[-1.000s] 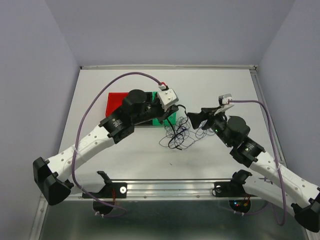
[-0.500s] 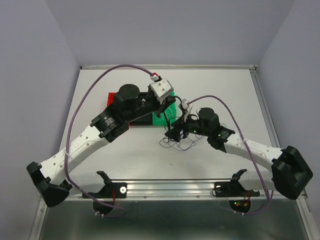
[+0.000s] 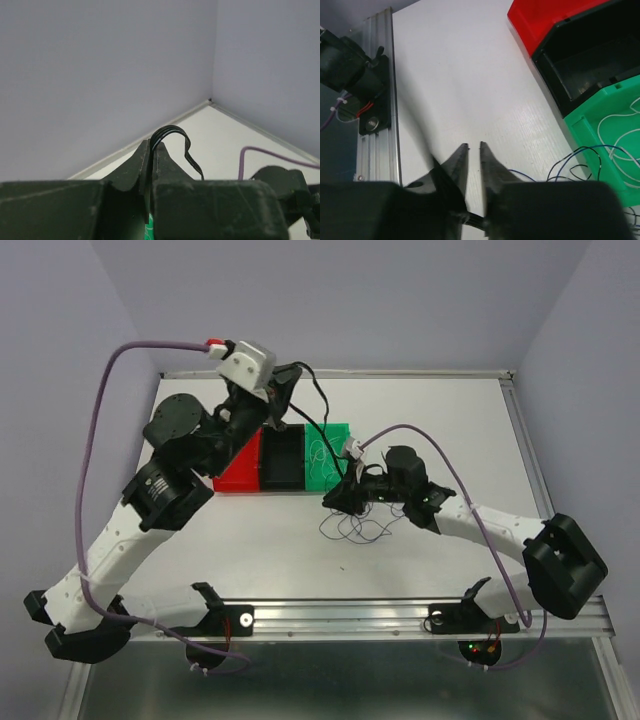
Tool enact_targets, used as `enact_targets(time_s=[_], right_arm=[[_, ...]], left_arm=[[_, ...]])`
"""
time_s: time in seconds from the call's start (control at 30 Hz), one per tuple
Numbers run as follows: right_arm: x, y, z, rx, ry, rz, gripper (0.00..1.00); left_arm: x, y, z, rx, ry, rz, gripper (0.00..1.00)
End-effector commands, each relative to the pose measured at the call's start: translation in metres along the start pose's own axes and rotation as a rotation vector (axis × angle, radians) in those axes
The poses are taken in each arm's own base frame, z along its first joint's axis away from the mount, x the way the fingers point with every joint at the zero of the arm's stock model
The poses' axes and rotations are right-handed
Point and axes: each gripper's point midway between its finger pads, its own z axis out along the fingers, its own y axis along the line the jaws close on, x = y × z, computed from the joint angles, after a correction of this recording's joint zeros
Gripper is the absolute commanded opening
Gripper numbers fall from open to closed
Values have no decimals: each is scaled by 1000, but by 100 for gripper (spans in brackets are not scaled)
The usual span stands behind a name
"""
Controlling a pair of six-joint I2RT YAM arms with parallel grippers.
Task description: Untangle the cables
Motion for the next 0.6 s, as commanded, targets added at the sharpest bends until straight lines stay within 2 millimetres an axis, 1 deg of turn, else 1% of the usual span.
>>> enact_targets(time_s=[0.0, 0.03, 0.07, 0.1, 0.13, 0.2, 0.23, 0.27, 0.3, 0.33, 0.37, 0.4, 0.43, 0.47, 0.5, 0.53, 0.57], right_arm=[[-35, 6, 0, -34, -70, -84, 12], [-35, 6, 0, -33, -72, -85, 12], [-39, 7, -2, -31, -81, -86, 6], [-41, 9, -3, -33, -87, -88, 2], [-48, 13, -8, -32, -107, -84, 1], [-60, 20, -14, -41, -152, -89, 1], [-59, 25, -17, -49, -162, -59, 1], [-74, 33, -24, -60, -214, -83, 1], [-80, 38, -28, -67, -241, -81, 1], [-84, 40, -31, -65, -261, -43, 1], [-91, 43, -34, -67, -285, -35, 1], [-102, 47, -39, -65, -326, -39, 0], [-108, 49, -41, -62, -351, -14, 1], [-111, 50, -43, -65, -367, -13, 1], [-116, 54, -48, -67, -398, -26, 1], [-119, 51, -50, -47, -423, -19, 1], [-121, 49, -51, -29, -439, -15, 0]], left_arm=[[-104, 56, -51, -237, -260, -35, 0], [-109, 61, -56, -260, -274, -38, 0], [-110, 68, -65, -295, -279, -41, 0], [-113, 70, -69, -306, -301, -46, 0], [-104, 70, -70, -307, -302, -42, 0], [-85, 67, -64, -304, -273, -29, 0], [-63, 64, -55, -304, -224, -7, 0], [-48, 66, -50, -330, -188, 2, 0], [-35, 67, -46, -342, -159, 13, 0], [-7, 67, -39, -354, -110, 31, 0], [7, 67, -36, -357, -93, 33, 0], [19, 59, -32, -306, -87, 34, 0], [50, 58, -26, -286, -38, 41, 0], [62, 51, -23, -242, -23, 33, 0], [74, 34, -18, -145, -8, 8, 0], [94, 31, -16, -118, 35, -1, 0], [104, 25, -13, -81, 56, -13, 0]])
